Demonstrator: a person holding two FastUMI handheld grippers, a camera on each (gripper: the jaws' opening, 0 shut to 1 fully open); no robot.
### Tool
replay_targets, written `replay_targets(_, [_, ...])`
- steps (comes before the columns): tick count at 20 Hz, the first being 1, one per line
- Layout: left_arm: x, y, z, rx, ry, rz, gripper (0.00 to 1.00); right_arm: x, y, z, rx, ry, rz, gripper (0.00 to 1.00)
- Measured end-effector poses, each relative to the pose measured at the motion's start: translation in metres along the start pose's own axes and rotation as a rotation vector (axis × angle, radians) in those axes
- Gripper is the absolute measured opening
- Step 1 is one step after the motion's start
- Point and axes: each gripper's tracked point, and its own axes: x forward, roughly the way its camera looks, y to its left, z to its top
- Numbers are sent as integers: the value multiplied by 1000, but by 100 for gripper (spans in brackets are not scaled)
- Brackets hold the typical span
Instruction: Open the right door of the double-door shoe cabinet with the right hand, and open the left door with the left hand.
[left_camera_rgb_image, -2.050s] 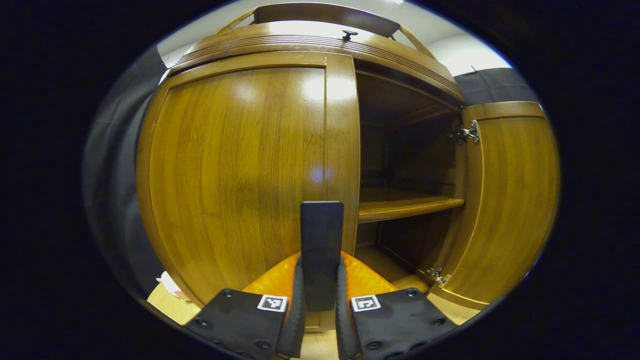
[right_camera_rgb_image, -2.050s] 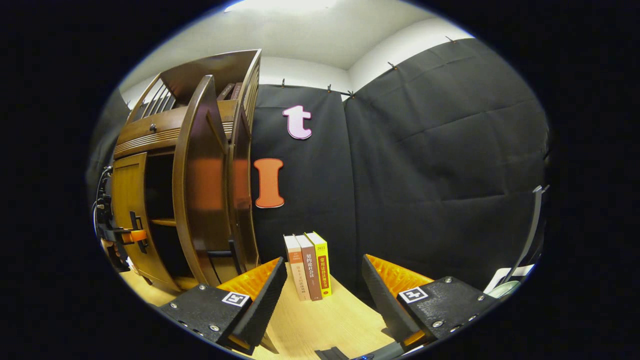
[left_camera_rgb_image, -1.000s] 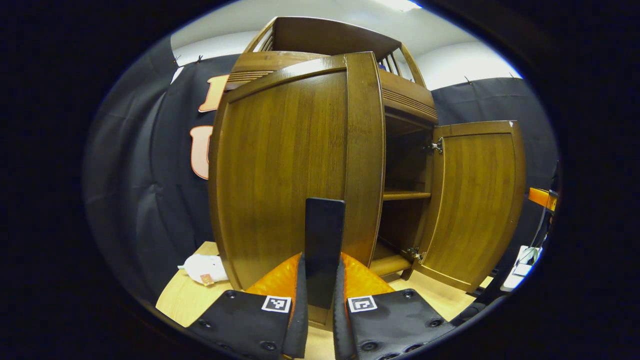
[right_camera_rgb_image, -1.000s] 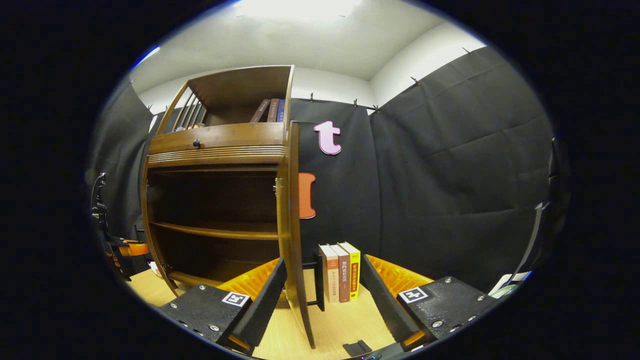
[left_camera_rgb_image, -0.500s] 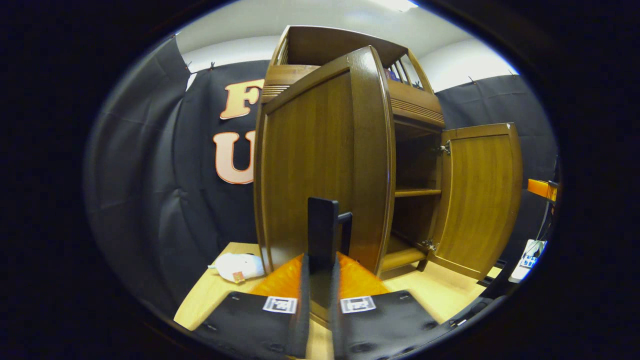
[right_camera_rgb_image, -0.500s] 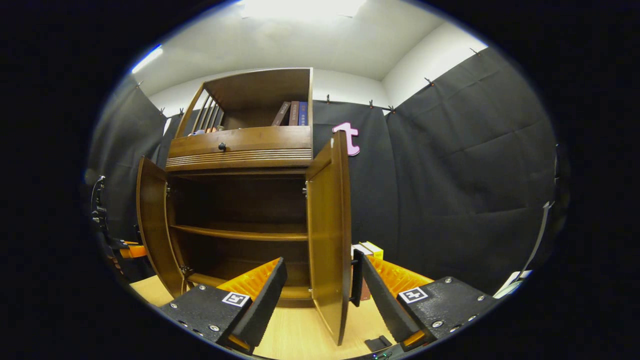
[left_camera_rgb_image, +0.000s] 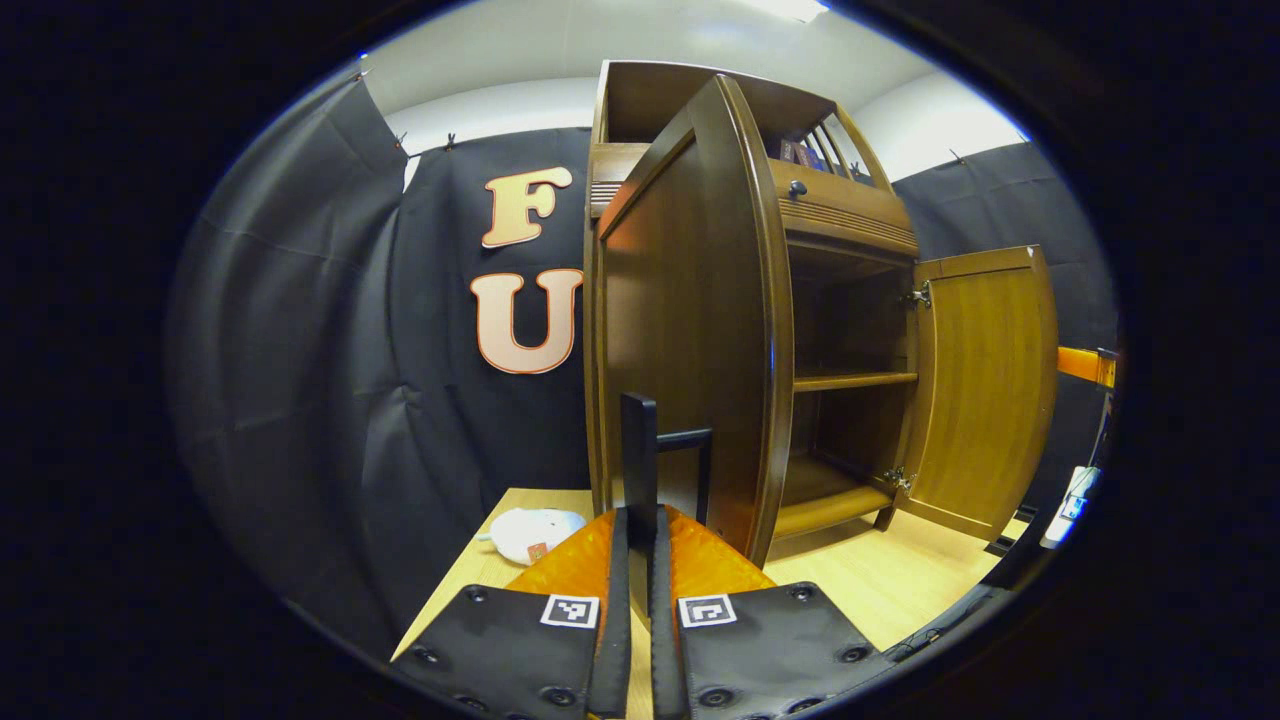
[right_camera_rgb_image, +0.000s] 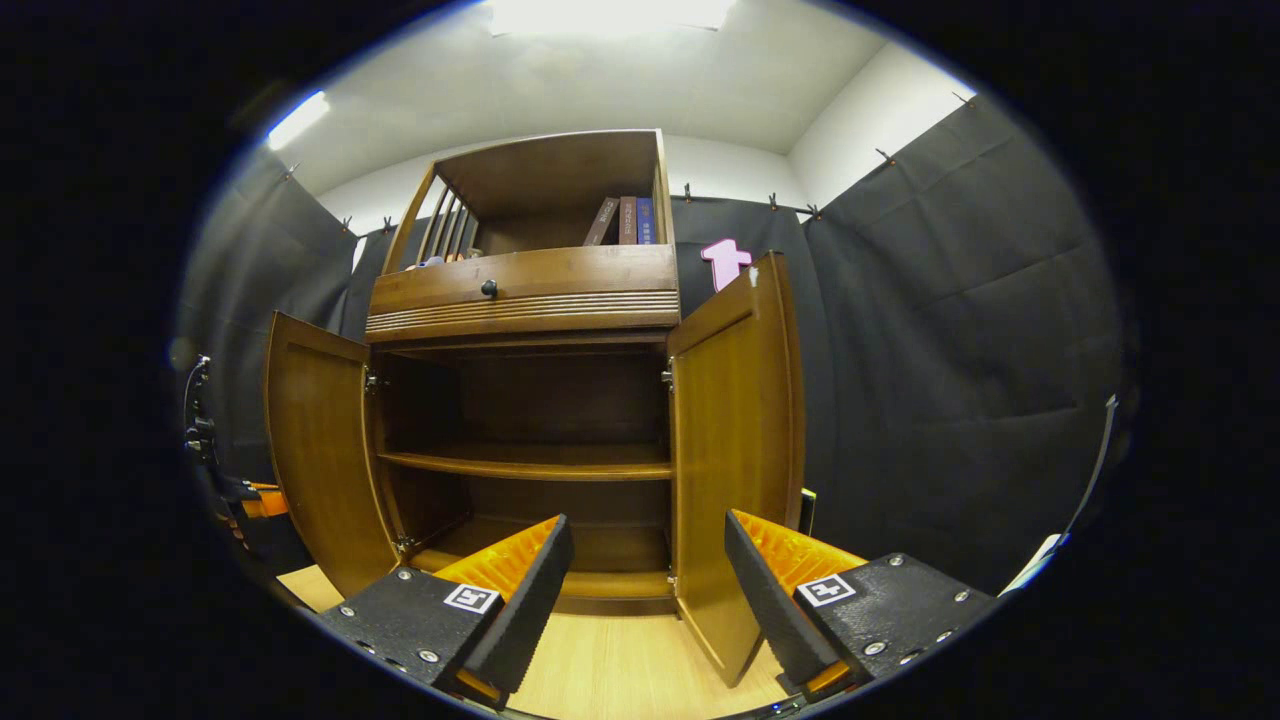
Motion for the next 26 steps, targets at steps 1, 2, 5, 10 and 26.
replay_targets(1, [-1,4,0,4,1,-2,15,1,5,-1,3,2,6,93])
replay_targets(2, [-4,6,-2,2,2,-7,14,2,10,-2,5,6,10,93])
replay_targets(5, [-5,15,-7,-21,6,-20,14,6,20,-4,8,13,19,93])
replay_targets(10, [-5,44,-6,-42,-2,6,15,14,34,-9,20,23,35,93])
replay_targets(26, [-1,78,-9,-130,3,-58,8,48,83,-28,25,55,87,93])
